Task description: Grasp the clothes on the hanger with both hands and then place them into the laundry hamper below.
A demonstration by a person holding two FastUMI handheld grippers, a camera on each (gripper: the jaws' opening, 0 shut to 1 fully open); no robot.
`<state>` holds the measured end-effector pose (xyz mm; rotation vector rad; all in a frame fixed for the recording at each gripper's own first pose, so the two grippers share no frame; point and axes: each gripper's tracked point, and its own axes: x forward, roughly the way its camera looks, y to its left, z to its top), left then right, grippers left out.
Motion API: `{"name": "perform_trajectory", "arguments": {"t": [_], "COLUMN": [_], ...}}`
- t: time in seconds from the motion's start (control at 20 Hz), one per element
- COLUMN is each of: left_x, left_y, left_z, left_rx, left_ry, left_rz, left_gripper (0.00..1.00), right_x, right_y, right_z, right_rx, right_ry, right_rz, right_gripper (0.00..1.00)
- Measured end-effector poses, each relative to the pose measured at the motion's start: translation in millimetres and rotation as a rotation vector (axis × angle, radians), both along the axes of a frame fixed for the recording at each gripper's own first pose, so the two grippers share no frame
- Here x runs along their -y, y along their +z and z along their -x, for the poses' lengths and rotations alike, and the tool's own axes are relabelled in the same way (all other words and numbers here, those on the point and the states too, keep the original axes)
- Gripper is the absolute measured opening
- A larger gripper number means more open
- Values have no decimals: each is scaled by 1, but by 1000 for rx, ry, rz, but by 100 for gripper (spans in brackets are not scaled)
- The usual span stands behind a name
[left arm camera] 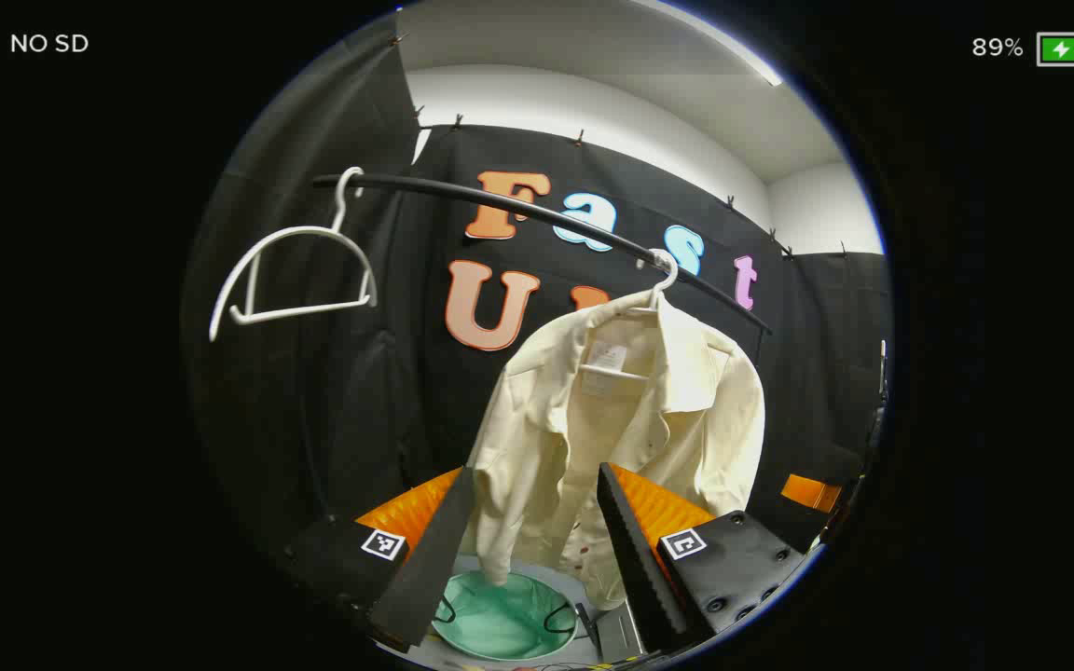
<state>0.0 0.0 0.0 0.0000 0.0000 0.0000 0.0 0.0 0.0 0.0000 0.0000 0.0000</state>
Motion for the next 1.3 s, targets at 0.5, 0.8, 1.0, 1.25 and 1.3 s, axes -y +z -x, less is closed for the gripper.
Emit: {"name": "perform_trajectory", "arguments": {"t": [0.5,0.8,1.0,1.25,1.3], "left_x": [-23,-55,-66,-84,-88], "left_y": [-2,-4,-5,-7,-6], "left_z": [-52,-64,-61,-49,-45], "left_rx": [-46,-56,-58,-55,-54], "left_ry": [-132,-171,-157,-123,-120], "left_rz": [1,29,43,7,11], "left_gripper": [81,81,81,81,81], "right_x": [-20,-54,-86,-140,-153], "right_y": [4,-20,-22,-28,-29], "right_z": [-2,11,7,-16,-22], "right_rx": [51,42,24,8,8], "right_ry": [-184,-228,-190,-88,-63], "right_rz": [41,30,72,112,120], "right_gripper": [94,94,94,94,94]}}
